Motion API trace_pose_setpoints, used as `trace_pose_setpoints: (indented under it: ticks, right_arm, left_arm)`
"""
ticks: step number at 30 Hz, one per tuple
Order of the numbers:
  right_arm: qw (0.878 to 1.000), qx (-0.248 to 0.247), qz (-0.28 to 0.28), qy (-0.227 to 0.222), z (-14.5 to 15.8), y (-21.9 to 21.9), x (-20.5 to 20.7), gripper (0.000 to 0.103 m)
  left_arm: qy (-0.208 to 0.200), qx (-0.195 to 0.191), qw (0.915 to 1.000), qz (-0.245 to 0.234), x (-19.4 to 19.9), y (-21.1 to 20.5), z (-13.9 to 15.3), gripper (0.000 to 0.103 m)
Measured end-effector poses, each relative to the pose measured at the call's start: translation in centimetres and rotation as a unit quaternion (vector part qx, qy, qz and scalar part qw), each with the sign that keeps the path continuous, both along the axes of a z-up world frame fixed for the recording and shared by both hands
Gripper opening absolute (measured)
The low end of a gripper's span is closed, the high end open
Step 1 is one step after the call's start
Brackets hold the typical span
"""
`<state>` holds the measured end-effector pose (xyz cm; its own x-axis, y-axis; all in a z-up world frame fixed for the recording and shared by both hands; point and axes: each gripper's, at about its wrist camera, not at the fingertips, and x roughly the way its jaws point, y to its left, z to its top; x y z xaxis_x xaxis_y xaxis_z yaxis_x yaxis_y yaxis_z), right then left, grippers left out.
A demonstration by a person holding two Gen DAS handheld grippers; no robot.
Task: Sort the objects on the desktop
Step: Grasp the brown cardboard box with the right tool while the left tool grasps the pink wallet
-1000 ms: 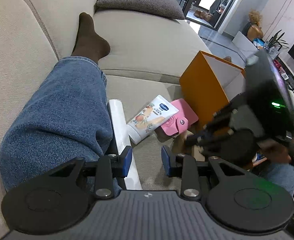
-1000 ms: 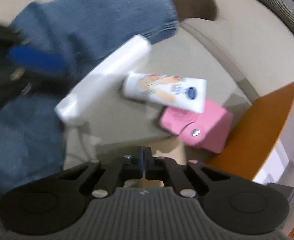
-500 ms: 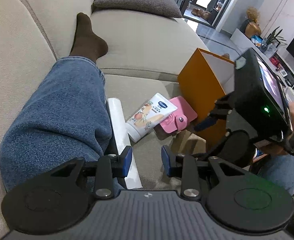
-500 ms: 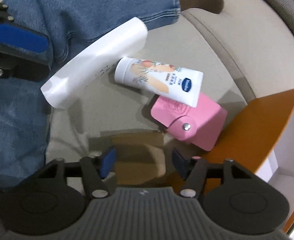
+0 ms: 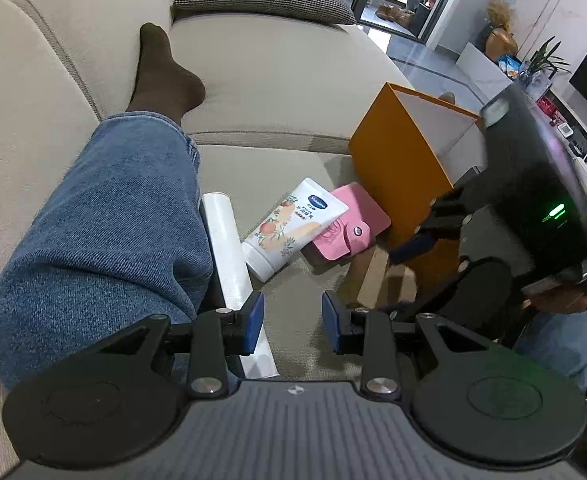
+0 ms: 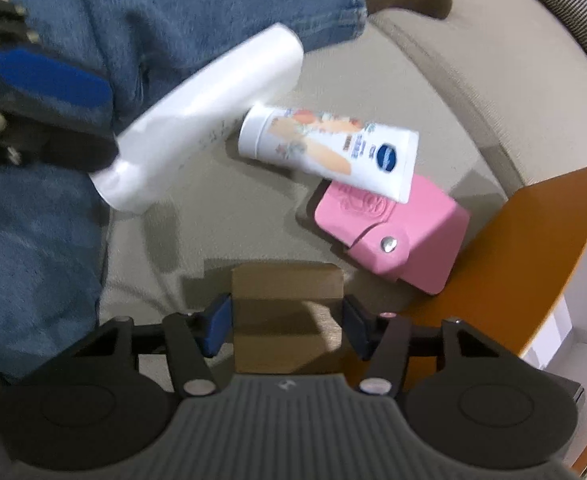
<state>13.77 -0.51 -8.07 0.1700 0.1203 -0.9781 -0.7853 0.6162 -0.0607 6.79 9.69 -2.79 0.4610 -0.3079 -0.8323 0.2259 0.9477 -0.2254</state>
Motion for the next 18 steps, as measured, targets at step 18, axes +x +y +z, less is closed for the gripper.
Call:
trace_pose_setpoints:
  ticks: [18]
  right_arm:
    - [0.972, 0.098, -0.154, -0.147, 12.0, -11.9, -0.1, 0.060]
  left_arm:
    - [-0.101, 0.195, 0.9435, -0.248, 3.3, -10.9, -3.1, 0.037]
